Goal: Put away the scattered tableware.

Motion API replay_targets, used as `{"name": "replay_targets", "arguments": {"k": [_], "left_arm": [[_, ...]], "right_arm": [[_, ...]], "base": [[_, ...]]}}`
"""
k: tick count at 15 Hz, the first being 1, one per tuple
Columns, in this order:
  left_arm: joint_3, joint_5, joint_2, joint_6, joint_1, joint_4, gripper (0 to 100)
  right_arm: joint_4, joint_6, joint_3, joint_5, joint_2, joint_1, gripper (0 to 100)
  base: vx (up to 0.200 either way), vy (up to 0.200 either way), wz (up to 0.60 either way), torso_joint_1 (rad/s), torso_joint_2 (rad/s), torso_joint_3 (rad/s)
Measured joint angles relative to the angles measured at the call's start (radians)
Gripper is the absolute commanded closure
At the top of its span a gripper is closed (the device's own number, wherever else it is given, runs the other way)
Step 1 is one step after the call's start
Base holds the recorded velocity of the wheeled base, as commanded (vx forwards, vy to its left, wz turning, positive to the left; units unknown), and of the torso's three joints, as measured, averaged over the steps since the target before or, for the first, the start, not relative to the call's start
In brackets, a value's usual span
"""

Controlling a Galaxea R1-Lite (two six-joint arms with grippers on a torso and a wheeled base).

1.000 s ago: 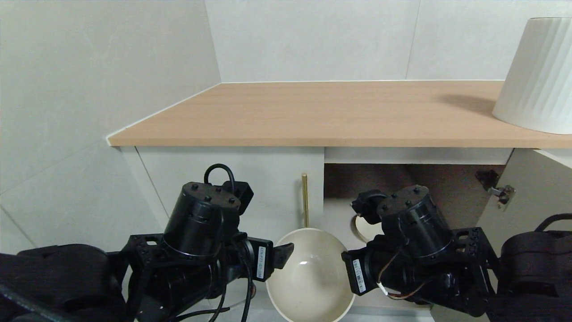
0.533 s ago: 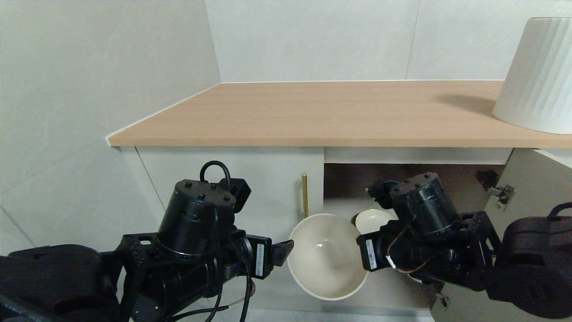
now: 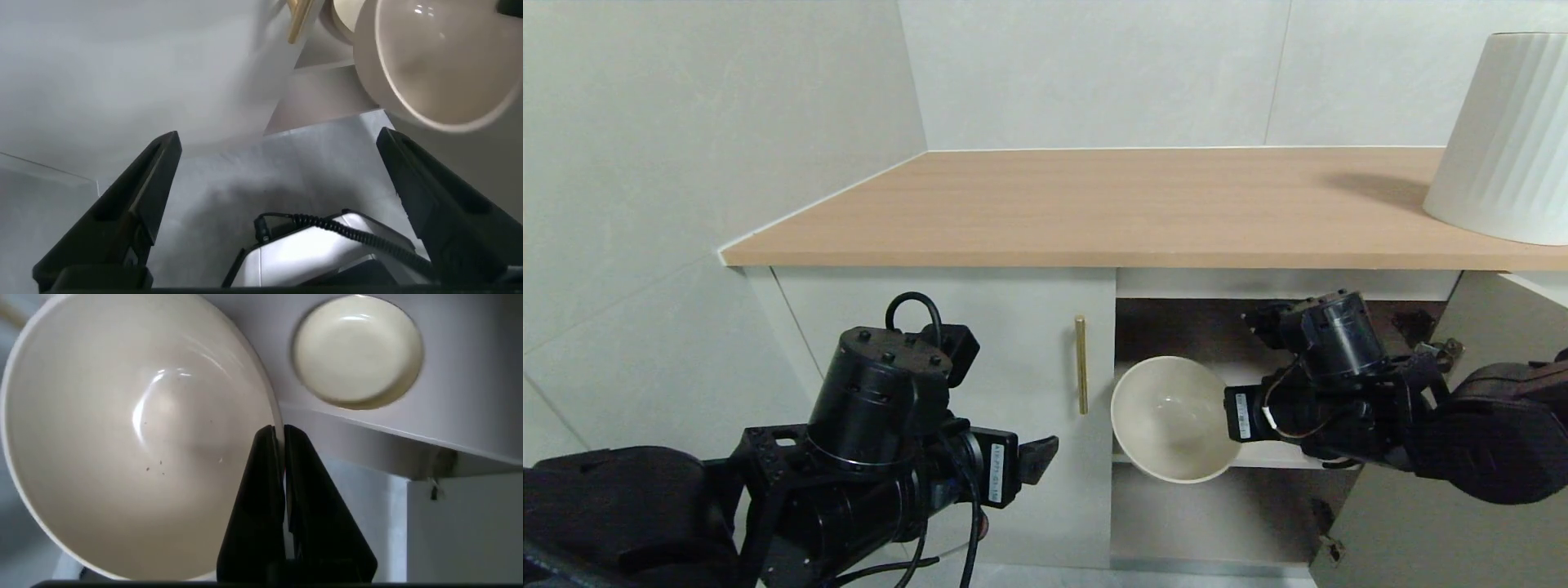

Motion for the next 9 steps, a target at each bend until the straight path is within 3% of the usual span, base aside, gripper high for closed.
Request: {"name": "replay_targets", "arguments": {"k": [6, 9], "left_arm": [[-0.002, 0.0, 0.0, 0.0, 0.001, 0.0, 0], [-0.002, 0.0, 0.0, 0.0, 0.002, 0.0, 0]], "right_arm": [[-0.424, 0.069, 0.063, -0.054, 0.182, -0.064, 100], [-0.482, 0.07, 0.07, -0.062, 0.253, -0.111, 100]], "base": [[0.0, 0.0, 0.0, 0.0, 0.0, 0.0], [0.0, 0.0, 0.0, 0.0, 0.0, 0.0]]}}
